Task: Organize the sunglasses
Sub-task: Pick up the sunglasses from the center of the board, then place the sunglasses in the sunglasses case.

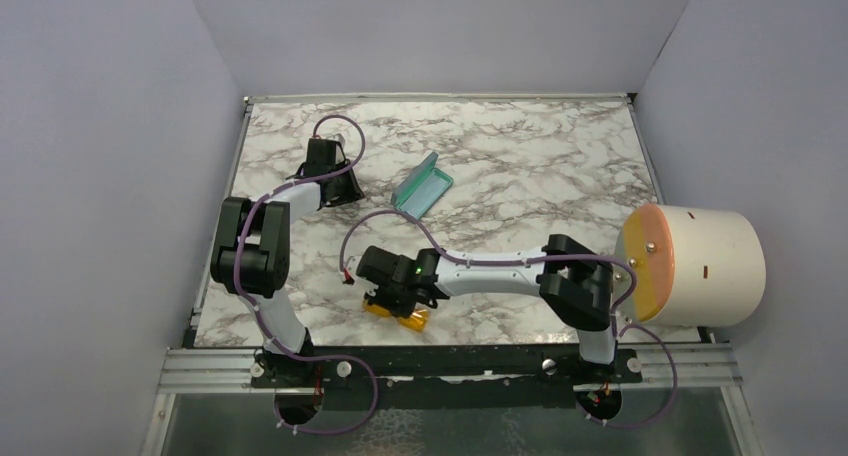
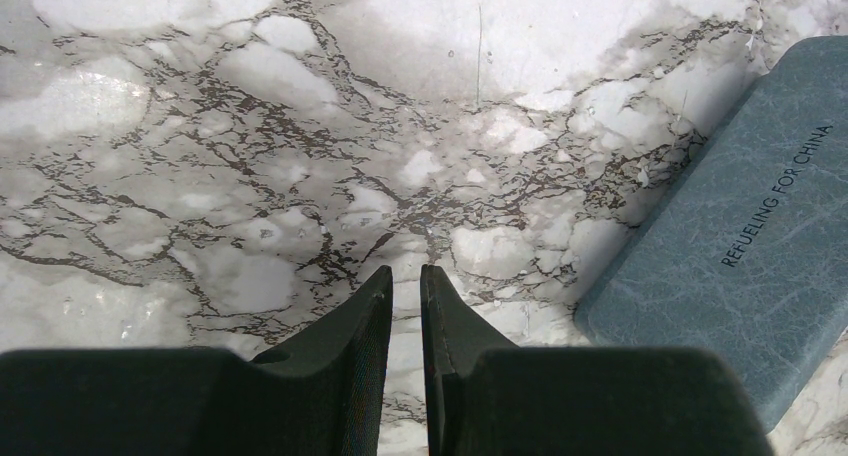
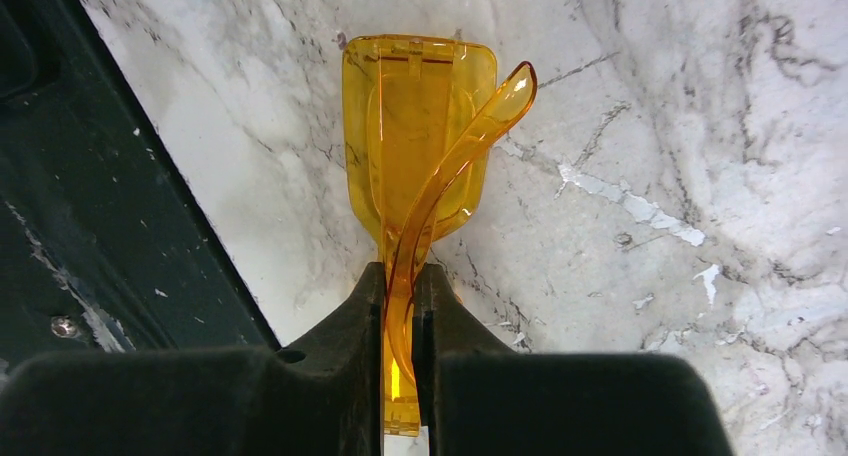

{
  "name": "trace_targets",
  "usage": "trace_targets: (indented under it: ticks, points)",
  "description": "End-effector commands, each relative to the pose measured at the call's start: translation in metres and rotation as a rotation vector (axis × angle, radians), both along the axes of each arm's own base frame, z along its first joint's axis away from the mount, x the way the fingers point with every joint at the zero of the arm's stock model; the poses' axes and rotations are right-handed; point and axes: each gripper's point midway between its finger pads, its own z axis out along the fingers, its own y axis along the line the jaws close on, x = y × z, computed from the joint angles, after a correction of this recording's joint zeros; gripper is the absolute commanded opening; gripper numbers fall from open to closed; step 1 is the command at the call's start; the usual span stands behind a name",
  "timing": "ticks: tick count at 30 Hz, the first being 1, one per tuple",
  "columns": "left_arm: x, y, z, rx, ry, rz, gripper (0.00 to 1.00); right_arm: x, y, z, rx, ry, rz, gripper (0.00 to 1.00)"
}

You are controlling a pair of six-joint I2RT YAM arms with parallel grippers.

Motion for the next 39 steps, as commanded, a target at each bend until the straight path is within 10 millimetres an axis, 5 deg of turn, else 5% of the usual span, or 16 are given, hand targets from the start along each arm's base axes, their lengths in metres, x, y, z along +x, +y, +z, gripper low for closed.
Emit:
trace_targets:
  ticks: [1,10,27,39]
  points:
    - [0.002,-0.002,0.01,-0.027,-0.029,-0.007,0.2,0.016,0.012,0.044,0.091,-0.062,-0.048,0.01]
    - [0.002,-0.003,0.011,-0.03,-0.03,-0.008,0.2,0.037,-0.008,0.053,0.103,-0.047,-0.136,0.01]
    - [0.002,-0.02,0.013,-0.038,-0.035,-0.036,0.2,0.183,-0.053,0.075,0.168,-0.022,-0.576,0.01]
    - [0.011,-0.059,0.021,-0.033,-0.065,-0.114,0.2,0.225,-0.08,0.061,0.145,0.032,-0.741,0.01]
